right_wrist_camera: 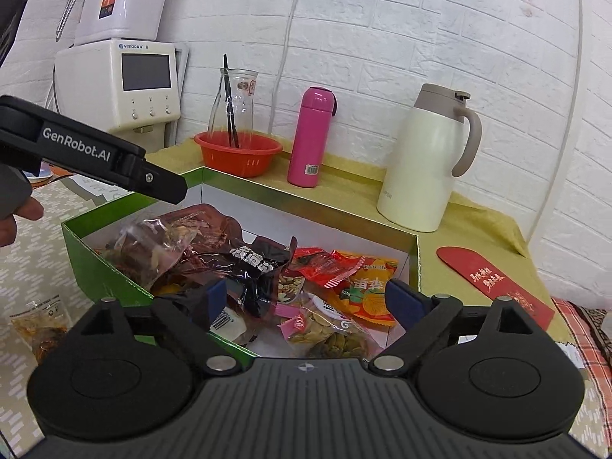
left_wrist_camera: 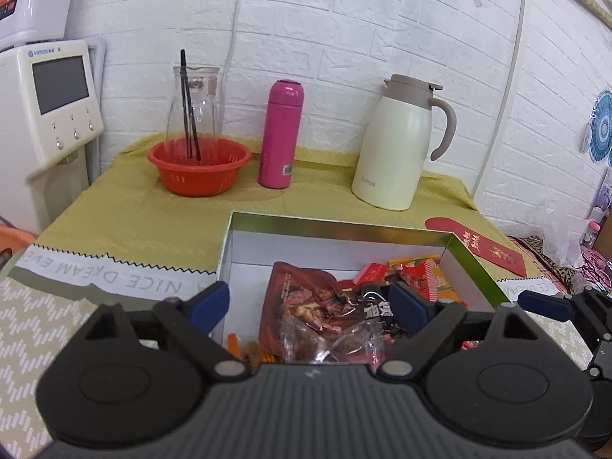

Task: Organize snacks
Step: 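Move both tools to the brown snack in a clear packet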

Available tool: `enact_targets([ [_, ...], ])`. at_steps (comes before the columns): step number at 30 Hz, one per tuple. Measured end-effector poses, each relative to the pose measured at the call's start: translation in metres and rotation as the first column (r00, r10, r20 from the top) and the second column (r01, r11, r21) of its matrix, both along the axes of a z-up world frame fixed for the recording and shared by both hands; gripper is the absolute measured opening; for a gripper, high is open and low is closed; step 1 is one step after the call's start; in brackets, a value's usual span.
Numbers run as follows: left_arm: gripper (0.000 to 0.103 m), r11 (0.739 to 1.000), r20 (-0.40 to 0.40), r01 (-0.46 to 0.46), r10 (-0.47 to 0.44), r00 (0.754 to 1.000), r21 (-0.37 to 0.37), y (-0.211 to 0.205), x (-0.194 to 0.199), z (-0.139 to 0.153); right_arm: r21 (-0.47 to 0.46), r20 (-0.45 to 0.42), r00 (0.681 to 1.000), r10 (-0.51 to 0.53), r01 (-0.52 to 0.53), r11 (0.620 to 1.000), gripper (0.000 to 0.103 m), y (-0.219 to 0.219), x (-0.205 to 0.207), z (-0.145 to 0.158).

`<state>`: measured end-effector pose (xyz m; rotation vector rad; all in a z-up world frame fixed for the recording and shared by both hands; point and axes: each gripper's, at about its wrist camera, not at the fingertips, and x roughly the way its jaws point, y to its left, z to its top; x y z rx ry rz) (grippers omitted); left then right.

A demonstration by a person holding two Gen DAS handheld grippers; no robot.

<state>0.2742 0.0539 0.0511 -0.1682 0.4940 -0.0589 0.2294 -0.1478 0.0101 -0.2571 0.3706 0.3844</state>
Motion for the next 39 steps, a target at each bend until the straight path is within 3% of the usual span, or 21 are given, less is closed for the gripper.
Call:
enact_targets([
  [9, 0.089, 1.000, 0.027, 0.011, -0.011, 1.000, 0.013, -0.008, -0.033, 0.013, -0.007, 0.049, 0.999, 0.013, -0.012, 1.000, 0.103, -0.004, -0.035, 0.016],
  [17, 0.089, 0.997, 0.054, 0.079, -0.080, 0.995, 0.027, -0.010, -0.074, 0.029, -0.010, 0.058, 0.997, 0.044, -0.044, 0.999, 0.103, -0.007, -0.079, 0.032],
  [23, 0.089, 0.993, 0.044, 0.122, -0.121, 0.992, -0.012, 0.003, -0.105, 0.030, -0.027, 0.048, 0.996, 0.081, -0.080, 0.996, 0.103, -0.009, -0.114, 0.039],
  [32, 0.089, 0.962, -0.094, 0.271, -0.274, 0.957, -0.043, 0.009, -0.101, -0.023, -0.067, 0.005, 0.988, 0.157, -0.156, 0.985, 0.103, -0.020, -0.163, 0.027],
  [39, 0.089, 0.960, -0.203, 0.250, -0.271, 0.941, -0.126, 0.007, -0.069, -0.072, -0.084, -0.048, 0.986, 0.160, -0.163, 0.983, 0.103, -0.017, -0.168, 0.005],
])
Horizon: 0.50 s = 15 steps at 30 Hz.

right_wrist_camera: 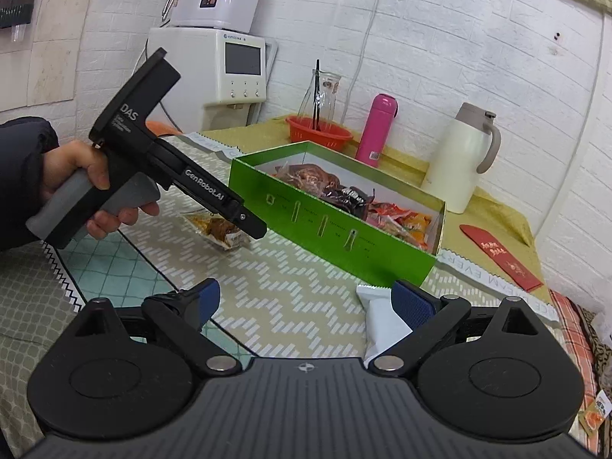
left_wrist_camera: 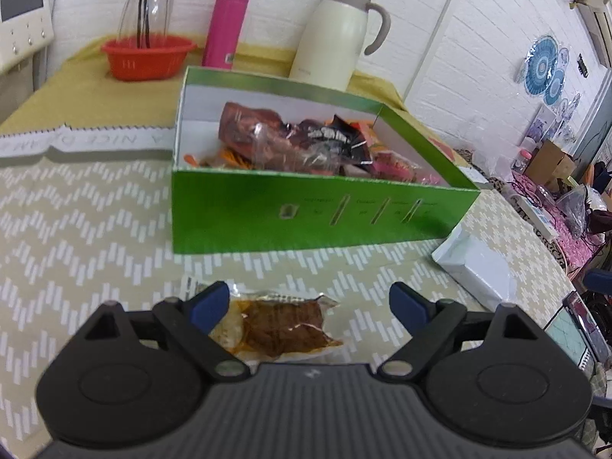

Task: Organize snacks
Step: 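Move both tools to the brown snack in a clear packet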

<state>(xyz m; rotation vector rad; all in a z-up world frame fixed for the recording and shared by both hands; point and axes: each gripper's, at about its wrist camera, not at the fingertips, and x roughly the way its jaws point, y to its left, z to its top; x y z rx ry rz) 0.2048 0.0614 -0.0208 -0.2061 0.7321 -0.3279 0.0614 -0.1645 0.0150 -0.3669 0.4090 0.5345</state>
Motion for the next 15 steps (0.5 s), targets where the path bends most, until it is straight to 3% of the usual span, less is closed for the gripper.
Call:
enact_targets([
  [5, 0.089, 0.999, -0.006, 0.035, -0.035, 0.999, 0.005, -0.008, -0.012, -0.003, 0.013, -0.047, 0.999, 0.001, -0.001, 1.000, 0.103, 0.003, 0.007, -0.011],
  [9, 0.089, 0.978, -0.034, 0.200, -0.202, 0.979, -0.050, -0.025, -0.040, -0.001, 0.037, -0.083, 0.997, 0.008, -0.005, 0.999, 0.103, 0.006, 0.012, -0.022],
  [11, 0.089, 0.971, -0.013, 0.235, -0.236, 0.972, -0.047, -0.028, -0.055, 0.003, 0.040, -0.101, 0.995, 0.008, -0.004, 0.999, 0.103, 0.009, 0.014, -0.028],
  [15, 0.089, 0.985, 0.054, 0.173, -0.174, 0.983, 0.017, -0.023, -0.060, 0.014, 0.065, -0.152, 0.988, 0.025, -0.015, 0.998, 0.103, 0.017, 0.019, -0.036],
])
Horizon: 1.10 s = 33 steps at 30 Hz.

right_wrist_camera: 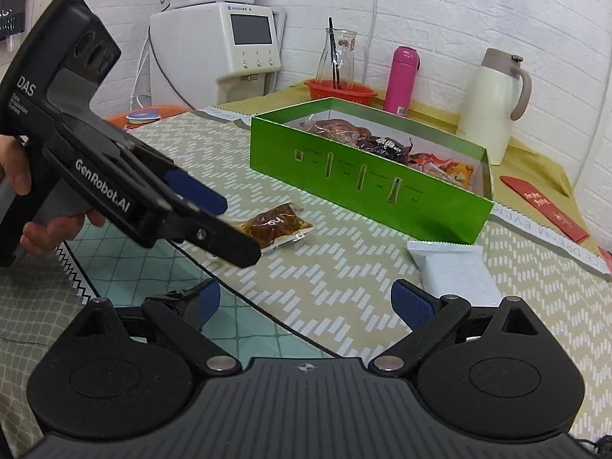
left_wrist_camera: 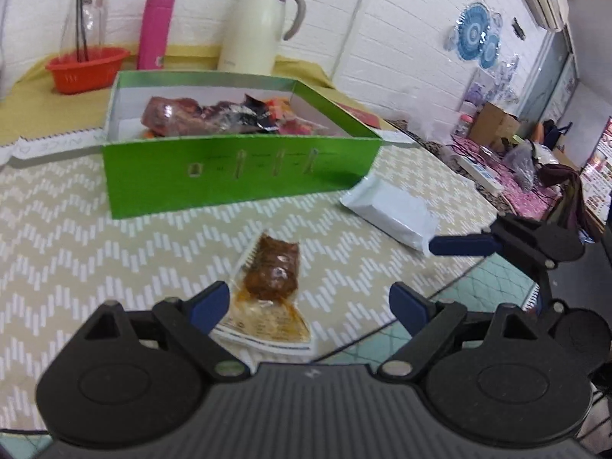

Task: Organize snacks
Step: 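Move both tools to the brown snack in a clear packet, then grasp the brown snack packet with both tools and lift it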

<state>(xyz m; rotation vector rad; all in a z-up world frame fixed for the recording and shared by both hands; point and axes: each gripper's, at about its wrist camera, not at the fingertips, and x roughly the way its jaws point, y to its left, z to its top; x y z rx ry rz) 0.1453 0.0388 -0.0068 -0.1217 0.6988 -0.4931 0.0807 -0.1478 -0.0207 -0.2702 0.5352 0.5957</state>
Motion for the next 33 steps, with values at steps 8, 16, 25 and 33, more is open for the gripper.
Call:
enact_targets([
  [8, 0.084, 0.983, -0.117, -0.115, 0.099, 0.988, -0.140, 0.022, 0.044, -0.008, 0.148, -0.128, 0.992, -0.019, 0.038, 0.988, 0.103, 0.027, 0.030, -0.010],
  [16, 0.070, 0.991, -0.148, -0.075, 0.057, 0.987, -0.113, 0.015, 0.053, -0.015, 0.231, -0.177, 0.982, -0.059, 0.100, 0.968, 0.103, 0.045, 0.053, -0.021],
  [25, 0.035, 0.997, -0.083, -0.046, 0.041, 0.996, -0.060, 0.000, 0.036, -0.013, 0.187, -0.123, 0.988, -0.091, 0.113, 0.976, 0.062, 0.043, 0.048, -0.020],
  [33, 0.032, 0.995, 0.003, -0.042, 0.043, 0.999, -0.092, -0.007, 0.032, 0.022, 0.205, -0.029, 0.995, -0.096, 0.100, 0.974, 0.061, 0.031, 0.042, 0.005],
])
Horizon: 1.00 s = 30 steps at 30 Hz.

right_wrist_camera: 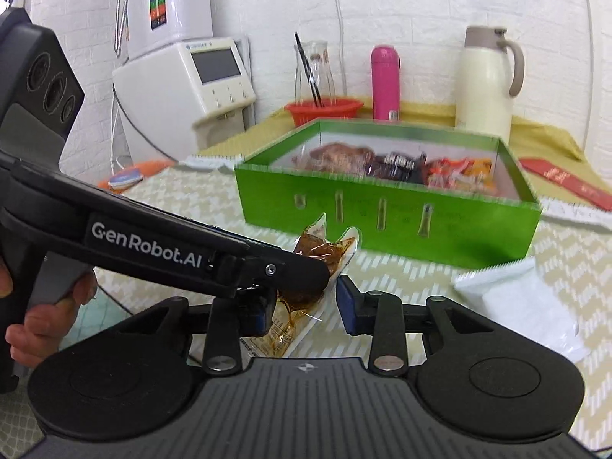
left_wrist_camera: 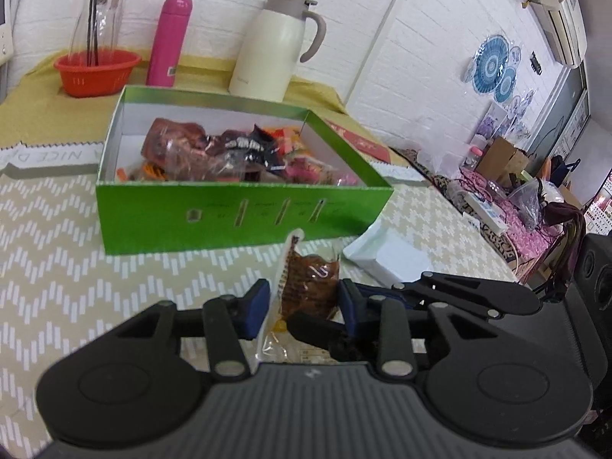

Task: Organize snacks
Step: 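Grasp the brown snack packet with both tools and lift it, then carry the brown snack packet into the green box and open both tools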

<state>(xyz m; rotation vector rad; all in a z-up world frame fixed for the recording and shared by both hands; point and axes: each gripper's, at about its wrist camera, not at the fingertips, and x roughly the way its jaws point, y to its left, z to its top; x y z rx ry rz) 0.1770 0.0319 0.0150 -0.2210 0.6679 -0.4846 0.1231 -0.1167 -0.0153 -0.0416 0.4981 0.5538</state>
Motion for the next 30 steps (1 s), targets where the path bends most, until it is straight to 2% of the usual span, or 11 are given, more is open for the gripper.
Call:
enact_targets([
  [8, 0.032, 0.999, 0.127, -0.023, 0.026, 0.992, -0.030, -0.008, 0.022, 0.046, 0.035, 0.154, 0.988, -0.028, 0.023, 0.999, 0.060, -0.011, 0.022, 0.037],
  [14, 0.032, 0.998, 0.171, -0.032, 0.040, 0.985, -0.051, -0.014, 0.055, 0.060, 0.055, 0.203, 0.978, -0.054, 0.044, 0.998, 0.059, -0.019, 0.053, 0.051],
  [27, 0.033, 0.996, 0.105, -0.037, 0.046, 0.993, -0.081, -0.027, 0.123, 0.039, 0.049, 0.176, 0.981, -0.081, 0.074, 0.996, 0.059, -0.034, 0.104, 0.033],
  [30, 0.039, 0.997, 0.094, -0.053, 0.058, 0.994, -0.056, -0.028, 0.134, 0.032, 0.045, 0.174, 0.982, -0.076, 0.069, 0.997, 0.063, -0.034, 0.114, 0.026],
])
